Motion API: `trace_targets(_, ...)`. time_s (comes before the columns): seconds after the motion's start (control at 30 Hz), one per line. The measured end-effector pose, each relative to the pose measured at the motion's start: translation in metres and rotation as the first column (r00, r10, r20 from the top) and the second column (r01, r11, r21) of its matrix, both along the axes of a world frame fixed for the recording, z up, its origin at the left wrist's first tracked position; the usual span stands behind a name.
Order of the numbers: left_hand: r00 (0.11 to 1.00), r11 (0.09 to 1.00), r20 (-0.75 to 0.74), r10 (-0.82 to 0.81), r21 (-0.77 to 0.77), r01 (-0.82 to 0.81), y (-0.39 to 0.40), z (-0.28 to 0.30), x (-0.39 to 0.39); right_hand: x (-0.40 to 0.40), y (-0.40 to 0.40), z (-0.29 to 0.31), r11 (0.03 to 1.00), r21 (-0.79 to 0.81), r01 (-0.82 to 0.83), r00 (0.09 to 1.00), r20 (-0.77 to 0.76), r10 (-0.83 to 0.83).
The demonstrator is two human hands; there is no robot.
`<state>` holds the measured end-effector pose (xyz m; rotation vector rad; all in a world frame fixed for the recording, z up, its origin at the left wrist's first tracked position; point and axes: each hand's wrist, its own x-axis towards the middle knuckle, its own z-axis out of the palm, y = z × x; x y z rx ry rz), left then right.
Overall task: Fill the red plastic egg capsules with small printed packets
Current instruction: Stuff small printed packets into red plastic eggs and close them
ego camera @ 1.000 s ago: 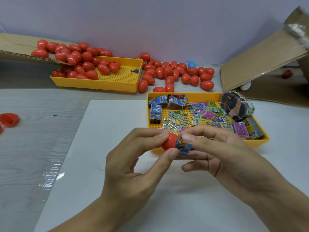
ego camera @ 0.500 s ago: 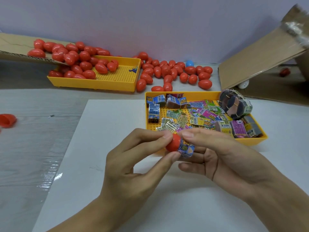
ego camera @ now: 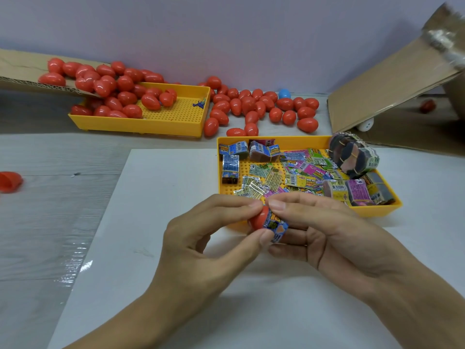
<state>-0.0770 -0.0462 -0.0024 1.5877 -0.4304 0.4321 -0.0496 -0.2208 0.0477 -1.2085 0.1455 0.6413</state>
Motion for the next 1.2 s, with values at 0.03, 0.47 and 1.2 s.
trace_targets(0.03, 1.000, 1.000, 0.001, 0.007, -0.001, -0.007, -0.0004, -0.0001, 0.0004, 0.0000, 0.0000, -0.0004, 1.000, 0.003, 0.003, 1.000, -0.002, -0.003)
trace_targets(0.47, 0.999, 1.000, -0.034, -0.007, -0.028, 0.006, -0.0017, -0.0018, -0.0006, -0.0009, 0.0005, 0.0005, 0.998, 0.052, 0.033, 0.999, 0.028, -0.035)
trace_targets(1.2, 1.000, 0.999, 0.017, -0.011, -0.045, 0.012, 0.0031, -0.0027, 0.0038, -0.0080, 0.0056, 0.0023, 0.998, -0.053, 0.017, 0.984, 0.179, -0.008)
